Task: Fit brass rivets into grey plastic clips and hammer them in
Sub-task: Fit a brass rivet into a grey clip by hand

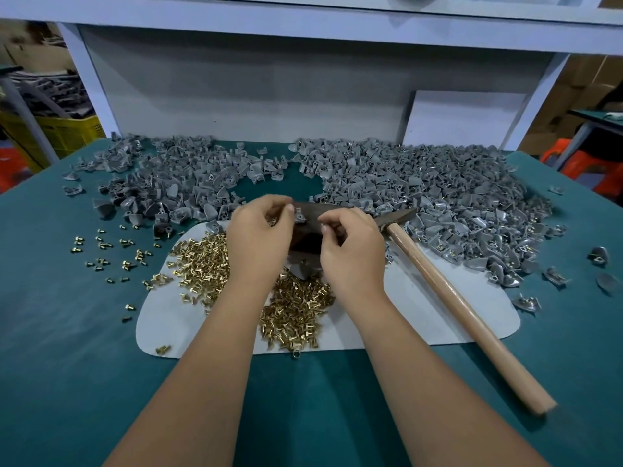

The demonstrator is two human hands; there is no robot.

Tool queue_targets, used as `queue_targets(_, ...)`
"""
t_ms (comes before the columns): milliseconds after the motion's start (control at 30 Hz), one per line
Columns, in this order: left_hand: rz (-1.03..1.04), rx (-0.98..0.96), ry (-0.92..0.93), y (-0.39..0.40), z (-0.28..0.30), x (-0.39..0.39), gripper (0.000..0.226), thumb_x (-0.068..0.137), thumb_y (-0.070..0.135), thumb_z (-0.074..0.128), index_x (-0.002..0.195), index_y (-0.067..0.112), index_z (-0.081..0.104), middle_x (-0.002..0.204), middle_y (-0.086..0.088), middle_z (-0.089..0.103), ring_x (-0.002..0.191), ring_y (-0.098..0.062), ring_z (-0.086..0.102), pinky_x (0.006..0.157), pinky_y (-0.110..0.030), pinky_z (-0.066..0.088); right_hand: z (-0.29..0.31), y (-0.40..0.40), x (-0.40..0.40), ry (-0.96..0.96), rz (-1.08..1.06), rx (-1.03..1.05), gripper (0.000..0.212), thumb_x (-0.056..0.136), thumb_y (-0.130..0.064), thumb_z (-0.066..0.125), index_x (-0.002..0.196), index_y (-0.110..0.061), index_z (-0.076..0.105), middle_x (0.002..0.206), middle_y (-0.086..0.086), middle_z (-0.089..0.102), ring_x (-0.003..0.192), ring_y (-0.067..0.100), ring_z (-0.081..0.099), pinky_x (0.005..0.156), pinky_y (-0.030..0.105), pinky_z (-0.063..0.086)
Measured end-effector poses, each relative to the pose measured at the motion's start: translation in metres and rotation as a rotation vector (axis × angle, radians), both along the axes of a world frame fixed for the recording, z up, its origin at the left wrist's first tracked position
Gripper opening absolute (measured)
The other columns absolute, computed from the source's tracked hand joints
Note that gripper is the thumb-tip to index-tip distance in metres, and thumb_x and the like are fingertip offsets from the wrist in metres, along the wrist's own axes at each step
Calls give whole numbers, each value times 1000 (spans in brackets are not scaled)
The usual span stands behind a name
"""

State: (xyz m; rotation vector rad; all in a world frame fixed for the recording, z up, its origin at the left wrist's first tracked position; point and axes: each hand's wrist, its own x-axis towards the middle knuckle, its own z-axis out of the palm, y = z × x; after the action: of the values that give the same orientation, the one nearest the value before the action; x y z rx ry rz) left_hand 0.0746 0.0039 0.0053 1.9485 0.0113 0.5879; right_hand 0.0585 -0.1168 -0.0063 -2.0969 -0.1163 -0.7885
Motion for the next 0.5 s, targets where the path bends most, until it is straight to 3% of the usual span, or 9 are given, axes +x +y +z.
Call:
queue_targets(133,-45,-15,-36,6,3,1,23,88,12,62,103,25,72,100,11,68,112,-21,56,98,-45,46,0,1,0,18,3,24,26,85,-3,60,101,-23,65,90,-15,58,95,12,54,82,37,49)
queue_targets(300,-163,189,-98,3,5,-3,25,80,15,74,91,37,72,95,22,64,117,-19,42,102,-52,34,0,3,-2,40,42,149,59,85,-4,60,126,-41,39,88,-11,58,90,13,58,82,41,52)
queue_targets(400,-181,248,-134,-1,4,-6,25,78,23,78,86,44,68,90,25,62,114,-18,40,101,-53,31,0,3,-3,27,56,162,58,86,-9,60,127,-43,37,87,-10,59,89,12,59,83,41,51)
queue_targets(500,-150,290,-172,-2,1,-5,16,81,29,77,86,43,71,86,27,60,112,-15,40,96,-38,24,0,4,-3,26,61,169,52,87,-12,61,128,-37,41,86,-11,59,90,12,59,83,40,51)
